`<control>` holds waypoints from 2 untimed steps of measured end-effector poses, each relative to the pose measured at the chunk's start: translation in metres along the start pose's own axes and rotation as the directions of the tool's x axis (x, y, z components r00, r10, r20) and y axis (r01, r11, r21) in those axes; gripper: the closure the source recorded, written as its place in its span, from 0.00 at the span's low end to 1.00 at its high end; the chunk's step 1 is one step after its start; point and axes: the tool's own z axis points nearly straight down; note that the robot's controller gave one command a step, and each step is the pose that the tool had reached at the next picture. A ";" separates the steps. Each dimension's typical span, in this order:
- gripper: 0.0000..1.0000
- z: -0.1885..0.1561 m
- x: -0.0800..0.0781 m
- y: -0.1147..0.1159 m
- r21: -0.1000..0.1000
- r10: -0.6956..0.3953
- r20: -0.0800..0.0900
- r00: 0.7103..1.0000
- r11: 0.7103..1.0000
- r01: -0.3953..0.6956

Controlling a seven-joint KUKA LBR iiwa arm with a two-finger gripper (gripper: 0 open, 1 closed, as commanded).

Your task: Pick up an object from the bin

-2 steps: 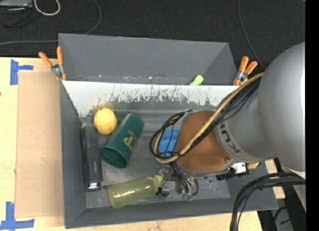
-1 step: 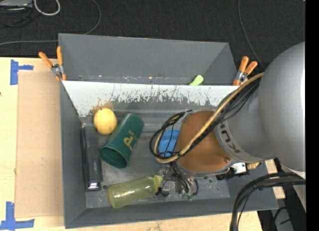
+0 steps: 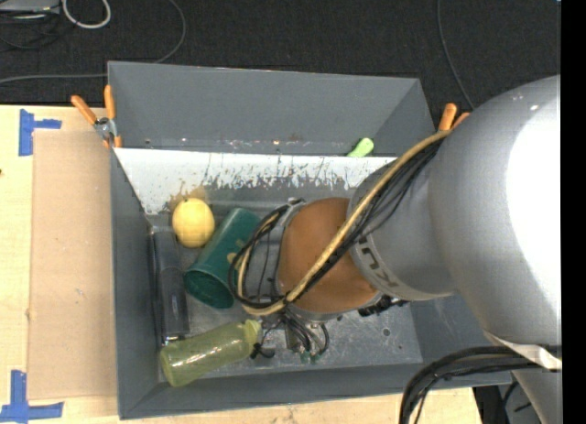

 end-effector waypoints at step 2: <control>1.00 -0.071 -0.004 0.008 -0.005 0.013 0.002 1.000 1.000 -0.013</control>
Offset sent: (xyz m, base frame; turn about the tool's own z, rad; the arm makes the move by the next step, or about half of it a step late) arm 0.0028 0.0060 0.0691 0.0174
